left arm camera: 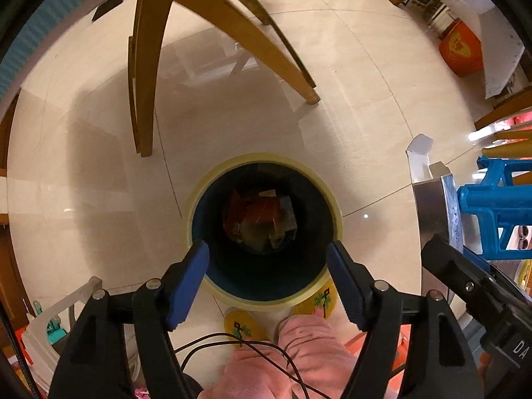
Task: Collect trash
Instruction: 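Open both grippers over the bin to drop the carton and box, then raise both grippers back toward the remaining trash on the table, then grasp the white-and-red box with the right gripper, then grasp the yellow-green packet with the left gripper while the right gripper holds the box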
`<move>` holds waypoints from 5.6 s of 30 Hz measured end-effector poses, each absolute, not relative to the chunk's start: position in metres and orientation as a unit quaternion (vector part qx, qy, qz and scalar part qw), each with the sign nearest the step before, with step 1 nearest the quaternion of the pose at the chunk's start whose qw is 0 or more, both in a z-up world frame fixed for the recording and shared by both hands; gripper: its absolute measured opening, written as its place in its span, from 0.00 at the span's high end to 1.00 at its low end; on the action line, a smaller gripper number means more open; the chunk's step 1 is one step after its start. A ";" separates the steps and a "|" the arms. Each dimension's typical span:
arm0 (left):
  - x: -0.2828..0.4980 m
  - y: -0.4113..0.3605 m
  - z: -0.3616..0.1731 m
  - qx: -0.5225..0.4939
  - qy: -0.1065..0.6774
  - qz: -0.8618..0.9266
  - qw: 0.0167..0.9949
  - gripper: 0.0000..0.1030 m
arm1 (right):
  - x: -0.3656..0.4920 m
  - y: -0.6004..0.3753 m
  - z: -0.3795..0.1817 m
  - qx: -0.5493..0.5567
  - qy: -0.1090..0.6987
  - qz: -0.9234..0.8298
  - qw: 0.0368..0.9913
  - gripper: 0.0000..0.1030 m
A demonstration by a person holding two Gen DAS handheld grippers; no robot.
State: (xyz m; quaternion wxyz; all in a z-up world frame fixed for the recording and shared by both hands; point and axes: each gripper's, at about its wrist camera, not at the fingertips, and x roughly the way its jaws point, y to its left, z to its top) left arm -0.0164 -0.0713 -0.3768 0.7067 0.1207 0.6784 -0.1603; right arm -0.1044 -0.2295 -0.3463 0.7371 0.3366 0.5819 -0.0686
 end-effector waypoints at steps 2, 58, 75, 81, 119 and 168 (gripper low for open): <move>-0.015 -0.065 -0.379 0.120 0.679 -0.151 0.709 0.31 | -0.102 -0.226 -0.346 0.332 0.584 -0.065 0.738 0.33; -0.042 0.026 -0.125 0.104 0.598 -0.152 0.780 0.31 | -0.103 -0.143 -0.137 0.253 0.547 -0.054 0.796 0.20; -0.019 0.039 0.043 0.077 0.475 -0.225 0.847 0.31 | -0.114 -0.132 0.039 0.196 0.424 -0.092 0.879 0.21; -0.006 0.036 0.068 0.078 0.444 -0.230 0.863 0.31 | -0.104 -0.134 0.064 0.171 0.402 -0.092 0.895 0.21; 0.298 -0.129 -0.019 0.027 0.567 -0.047 0.822 0.30 | 0.264 -0.268 -0.081 -0.051 0.448 0.108 0.886 0.53; 0.485 -0.231 -0.126 0.072 0.650 -0.215 0.726 0.61 | 0.310 -0.363 -0.079 0.209 0.480 0.171 0.835 0.82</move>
